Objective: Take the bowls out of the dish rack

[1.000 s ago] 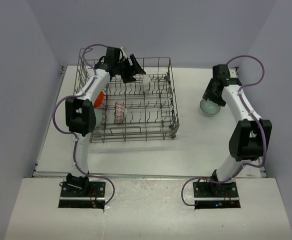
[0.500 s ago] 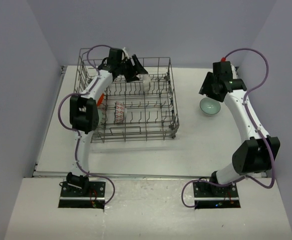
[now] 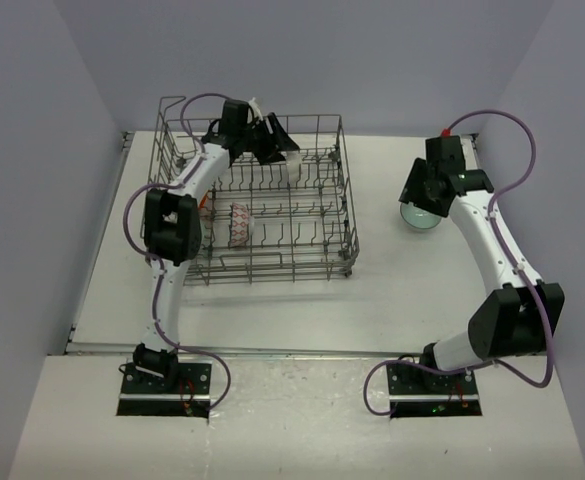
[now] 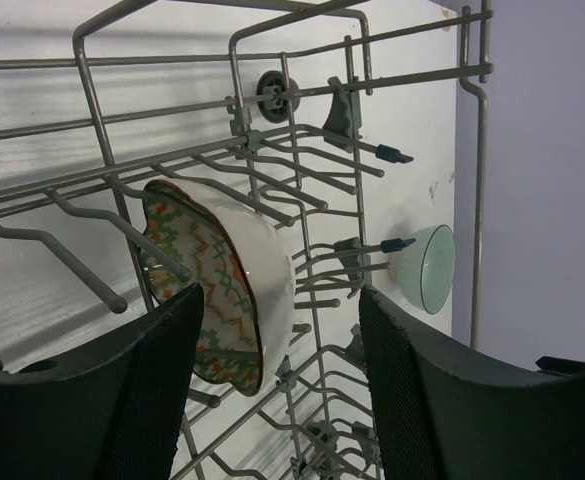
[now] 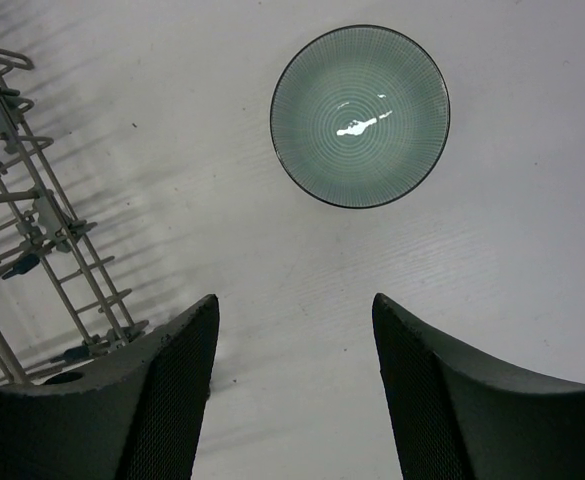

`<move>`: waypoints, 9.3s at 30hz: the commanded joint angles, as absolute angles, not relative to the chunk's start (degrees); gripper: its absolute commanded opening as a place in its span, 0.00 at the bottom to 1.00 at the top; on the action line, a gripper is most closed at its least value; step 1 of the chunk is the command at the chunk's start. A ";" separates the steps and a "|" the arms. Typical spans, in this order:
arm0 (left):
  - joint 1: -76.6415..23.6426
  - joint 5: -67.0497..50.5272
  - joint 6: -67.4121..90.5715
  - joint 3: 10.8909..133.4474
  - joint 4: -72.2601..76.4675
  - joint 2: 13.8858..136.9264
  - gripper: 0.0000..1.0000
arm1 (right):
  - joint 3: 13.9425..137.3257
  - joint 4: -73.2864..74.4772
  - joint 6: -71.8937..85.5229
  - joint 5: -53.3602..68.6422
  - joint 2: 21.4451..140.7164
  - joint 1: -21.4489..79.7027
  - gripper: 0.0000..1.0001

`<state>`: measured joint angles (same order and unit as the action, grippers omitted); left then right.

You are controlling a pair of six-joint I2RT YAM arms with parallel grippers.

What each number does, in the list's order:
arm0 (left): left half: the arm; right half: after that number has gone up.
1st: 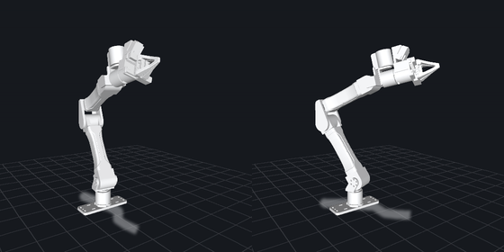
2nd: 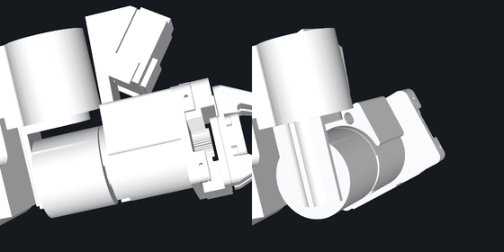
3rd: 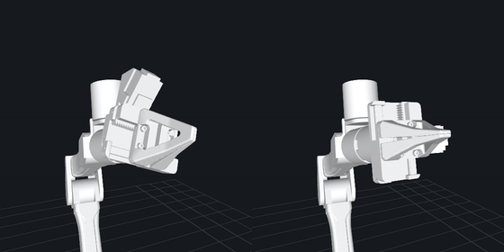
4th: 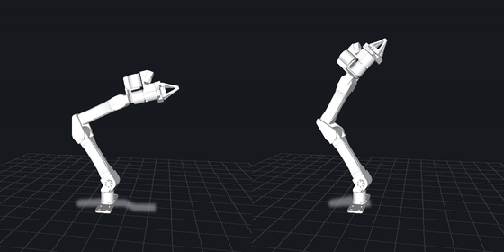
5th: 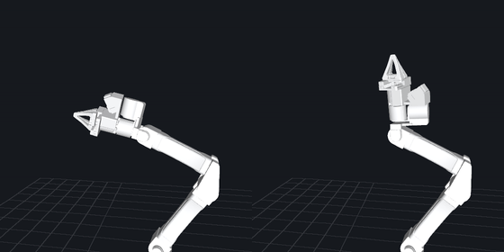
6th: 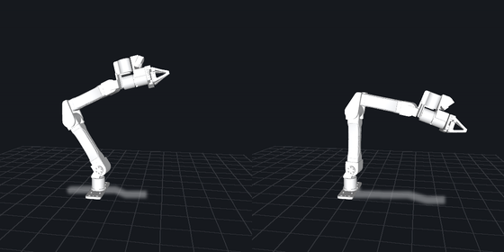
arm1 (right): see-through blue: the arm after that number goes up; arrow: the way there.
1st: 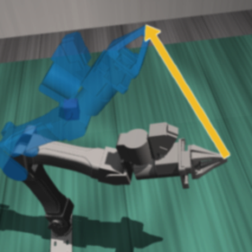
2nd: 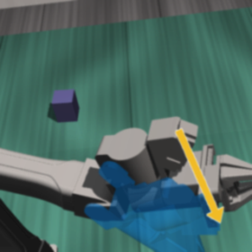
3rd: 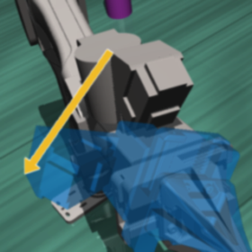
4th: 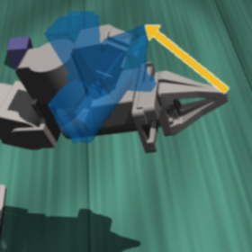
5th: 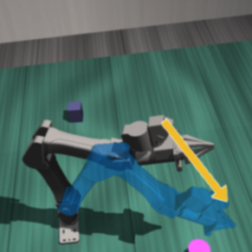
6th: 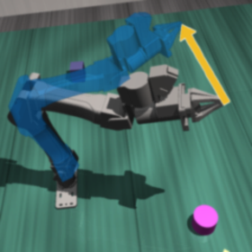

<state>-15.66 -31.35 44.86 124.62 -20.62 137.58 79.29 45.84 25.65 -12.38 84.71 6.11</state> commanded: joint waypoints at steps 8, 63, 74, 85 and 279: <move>-16.70 -33.49 43.15 125.77 -19.60 138.95 0.56 | 76.99 44.74 25.58 -11.69 80.95 6.42 0.63; -12.92 -48.86 73.10 105.03 33.97 131.57 0.00 | 76.03 45.97 24.00 -12.13 78.84 7.56 0.59; -12.04 -49.57 92.19 103.35 62.64 135.79 0.00 | 76.02 45.70 23.55 -12.22 79.28 7.56 0.59; -11.78 -50.27 96.33 104.85 64.52 134.74 0.00 | 79.62 46.58 23.99 -10.55 81.30 8.26 0.59; 0.79 -38.58 38.68 70.23 -13.89 82.97 0.40 | 115.75 66.45 26.63 -10.72 100.29 41.22 0.61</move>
<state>1.50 -31.55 38.44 70.85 -19.62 83.70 115.77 67.77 25.45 -9.52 104.53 41.50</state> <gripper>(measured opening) 0.395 0.602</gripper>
